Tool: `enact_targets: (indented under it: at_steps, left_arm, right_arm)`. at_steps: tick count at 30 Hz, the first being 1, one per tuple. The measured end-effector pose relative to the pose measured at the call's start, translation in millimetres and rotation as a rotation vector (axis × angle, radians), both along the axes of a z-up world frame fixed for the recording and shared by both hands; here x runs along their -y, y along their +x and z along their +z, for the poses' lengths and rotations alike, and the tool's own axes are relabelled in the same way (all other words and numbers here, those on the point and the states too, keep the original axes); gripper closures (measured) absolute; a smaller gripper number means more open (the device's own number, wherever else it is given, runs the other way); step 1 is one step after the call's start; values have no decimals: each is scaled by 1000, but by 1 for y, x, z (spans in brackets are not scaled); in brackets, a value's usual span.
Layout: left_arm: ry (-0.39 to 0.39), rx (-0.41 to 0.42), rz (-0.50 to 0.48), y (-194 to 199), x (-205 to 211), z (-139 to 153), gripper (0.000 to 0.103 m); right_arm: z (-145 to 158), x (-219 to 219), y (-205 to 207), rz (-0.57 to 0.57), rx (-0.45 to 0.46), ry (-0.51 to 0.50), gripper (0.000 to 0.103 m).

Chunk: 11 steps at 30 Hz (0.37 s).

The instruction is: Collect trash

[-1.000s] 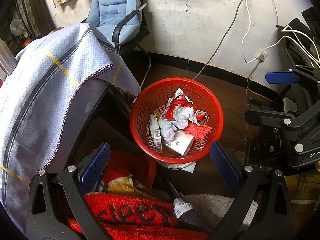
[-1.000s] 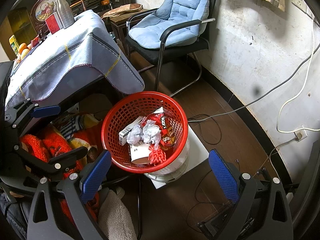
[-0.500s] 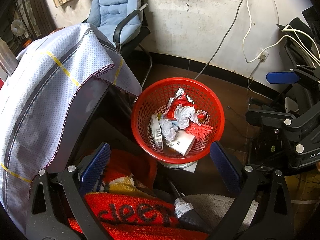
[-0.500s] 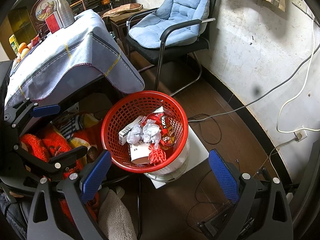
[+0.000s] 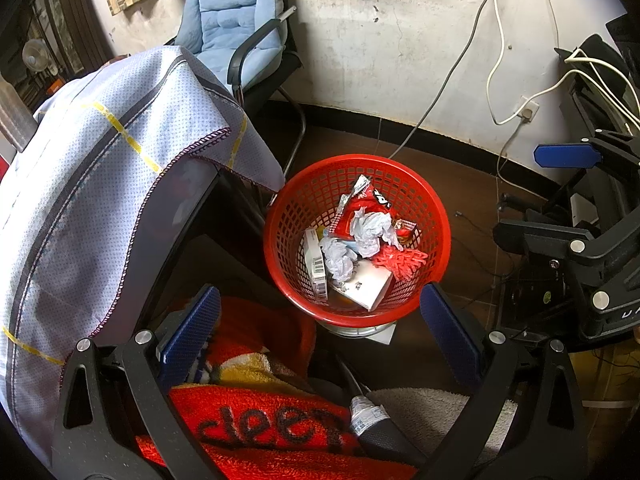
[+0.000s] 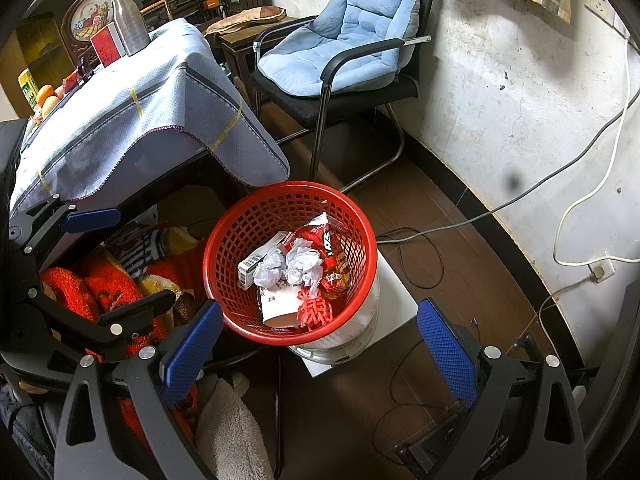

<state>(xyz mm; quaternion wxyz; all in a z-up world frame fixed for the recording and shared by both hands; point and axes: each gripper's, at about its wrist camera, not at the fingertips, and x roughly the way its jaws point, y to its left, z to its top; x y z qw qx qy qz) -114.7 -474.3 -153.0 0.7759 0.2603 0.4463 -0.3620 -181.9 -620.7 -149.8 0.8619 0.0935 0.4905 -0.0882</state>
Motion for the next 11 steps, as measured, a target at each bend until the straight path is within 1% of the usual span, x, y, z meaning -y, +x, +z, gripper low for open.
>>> enact_targets:
  at_steps: [11]
  left_arm:
    - [-5,-8,6,3,-1,0,7]
  right_arm:
    - [-1,0,-2,-2,-1,2,7]
